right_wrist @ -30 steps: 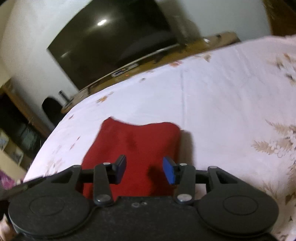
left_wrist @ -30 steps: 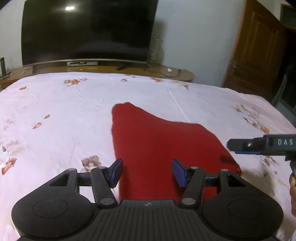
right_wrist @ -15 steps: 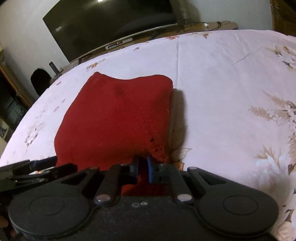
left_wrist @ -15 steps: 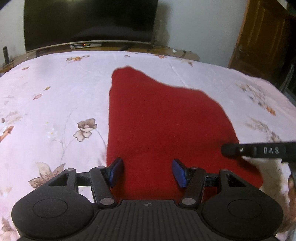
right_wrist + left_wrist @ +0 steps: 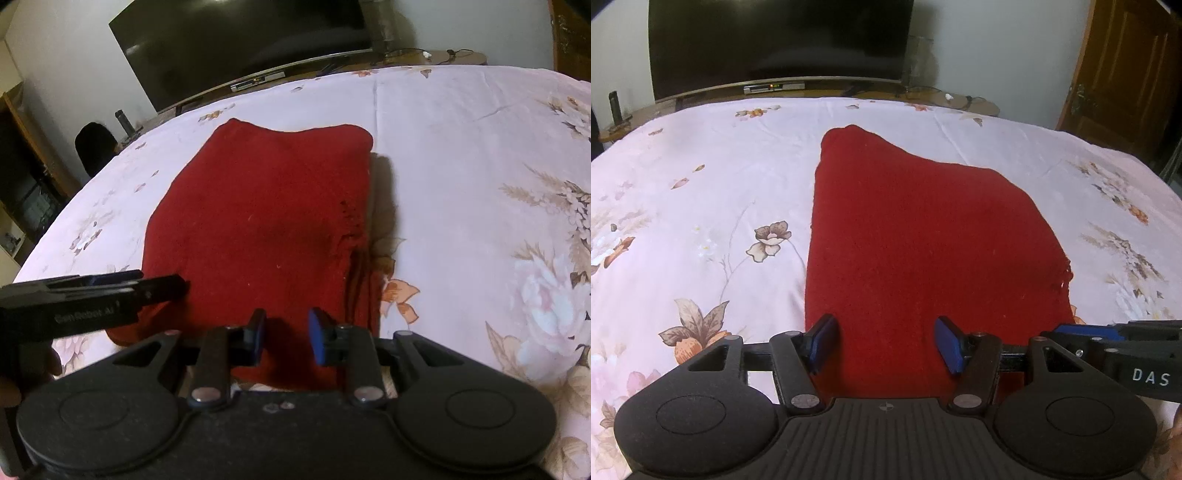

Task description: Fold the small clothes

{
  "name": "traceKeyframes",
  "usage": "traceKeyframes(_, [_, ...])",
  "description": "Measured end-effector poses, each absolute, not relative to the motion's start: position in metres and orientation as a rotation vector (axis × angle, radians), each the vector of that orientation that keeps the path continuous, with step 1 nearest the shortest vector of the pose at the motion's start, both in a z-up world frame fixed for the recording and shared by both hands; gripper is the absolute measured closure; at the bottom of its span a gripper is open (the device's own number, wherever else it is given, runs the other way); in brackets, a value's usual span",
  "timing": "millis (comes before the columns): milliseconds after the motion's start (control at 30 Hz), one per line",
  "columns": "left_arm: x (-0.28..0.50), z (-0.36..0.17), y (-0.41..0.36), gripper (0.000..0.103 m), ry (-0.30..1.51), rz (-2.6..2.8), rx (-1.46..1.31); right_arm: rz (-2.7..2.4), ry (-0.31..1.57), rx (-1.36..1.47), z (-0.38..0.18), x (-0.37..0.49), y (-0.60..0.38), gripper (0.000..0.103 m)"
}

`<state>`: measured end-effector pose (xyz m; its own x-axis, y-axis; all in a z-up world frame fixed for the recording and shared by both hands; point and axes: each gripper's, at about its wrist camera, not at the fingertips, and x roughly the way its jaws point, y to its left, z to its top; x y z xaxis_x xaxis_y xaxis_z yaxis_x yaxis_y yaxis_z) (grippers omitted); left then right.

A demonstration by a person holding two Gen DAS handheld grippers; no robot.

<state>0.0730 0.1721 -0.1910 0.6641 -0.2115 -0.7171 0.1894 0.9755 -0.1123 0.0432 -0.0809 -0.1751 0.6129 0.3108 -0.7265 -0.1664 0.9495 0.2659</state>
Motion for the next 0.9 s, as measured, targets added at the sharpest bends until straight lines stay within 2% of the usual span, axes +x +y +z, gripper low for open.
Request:
traceKeyframes(100, [0.072, -0.185, 0.172, 0.044, 0.825, -0.224, -0.039, 0.279, 0.852, 0.194, -0.166, 0.04, -0.079, 0.072])
traceKeyframes(133, [0.071, -0.183, 0.172, 0.041, 0.829, -0.222, -0.04, 0.278, 0.846, 0.197, -0.164, 0.038, -0.078, 0.068])
traceKeyframes(167, [0.07, -0.181, 0.172, 0.031, 0.834, -0.225, -0.045, 0.274, 0.838, 0.201, -0.161, 0.035, -0.078, 0.063])
traceKeyframes(233, [0.067, -0.176, 0.172, 0.022, 0.831, -0.217, -0.055, 0.273, 0.821, 0.213, -0.157, 0.032, -0.079, 0.057])
traceKeyframes(367, [0.059, -0.165, 0.167, 0.019, 0.805, -0.217, -0.029, 0.263, 0.789, 0.221, -0.149, 0.029, -0.08, 0.047])
traceKeyframes(433, [0.056, -0.159, 0.164, 0.016, 0.804, -0.22, -0.024, 0.251, 0.787, 0.231, -0.148, 0.028, -0.081, 0.047])
traceKeyframes(533, [0.05, -0.148, 0.163, 0.006, 0.778, -0.207, -0.018, 0.236, 0.777, 0.252, -0.144, 0.024, -0.084, 0.047])
traceKeyframes(633, [0.043, -0.136, 0.164, 0.001, 0.748, -0.198, -0.015, 0.228, 0.746, 0.244, -0.134, 0.017, -0.085, 0.041])
traceKeyframes(900, [0.021, -0.11, 0.166, 0.0, 0.704, -0.165, 0.001, 0.206, 0.697, 0.242, -0.117, -0.002, -0.085, 0.036])
